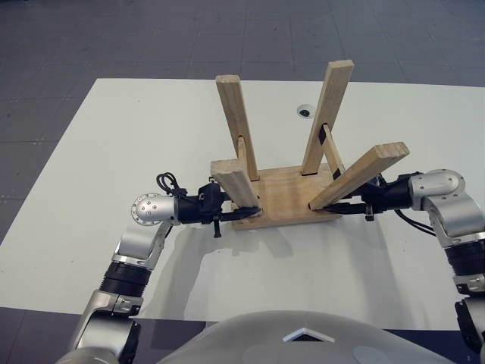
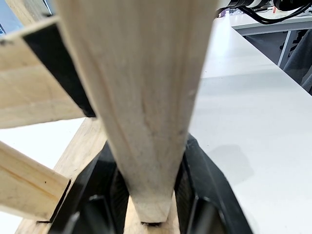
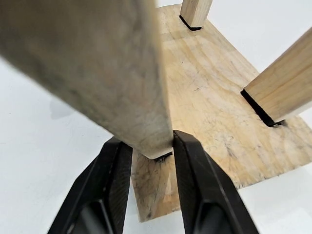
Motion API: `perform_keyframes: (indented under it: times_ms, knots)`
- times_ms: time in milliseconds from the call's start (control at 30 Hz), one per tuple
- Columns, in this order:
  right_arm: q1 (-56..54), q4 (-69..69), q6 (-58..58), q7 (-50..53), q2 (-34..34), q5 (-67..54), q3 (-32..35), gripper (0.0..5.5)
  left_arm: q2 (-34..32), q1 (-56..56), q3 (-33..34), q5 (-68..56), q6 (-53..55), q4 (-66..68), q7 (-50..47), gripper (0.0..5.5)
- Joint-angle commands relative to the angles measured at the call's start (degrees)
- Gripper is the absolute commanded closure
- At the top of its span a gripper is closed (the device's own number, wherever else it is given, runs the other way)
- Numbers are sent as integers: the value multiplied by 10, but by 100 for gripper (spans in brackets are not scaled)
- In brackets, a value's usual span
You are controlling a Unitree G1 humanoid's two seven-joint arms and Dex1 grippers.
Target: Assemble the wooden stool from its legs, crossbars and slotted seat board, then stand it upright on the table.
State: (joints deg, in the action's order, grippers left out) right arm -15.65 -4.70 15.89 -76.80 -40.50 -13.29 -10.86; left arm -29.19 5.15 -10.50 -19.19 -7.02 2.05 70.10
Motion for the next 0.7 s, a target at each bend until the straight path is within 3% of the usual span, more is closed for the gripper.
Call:
perform_keyframes:
  times_ms: [33,133,300,467,600,700]
  knots:
    - [-11,32,2,5,23,-17,-9,429,11,8,-9,-19,8,-16,11,440]
    - [-6,63,80,-1,14,-48,-7,429,10,23,0,-37,74,-25,-11,440]
    - [-42,119,275,-2,-3,-126,16,429,-21,63,0,-82,357,-71,-71,440]
    - [-72,175,428,13,-18,-186,36,429,-30,75,36,-128,484,-116,-121,440]
    - [-114,187,578,28,-5,-258,61,429,-34,117,54,-224,662,-114,-120,440]
    - [-159,153,666,33,20,-299,86,429,-28,147,74,-264,707,-106,-118,440]
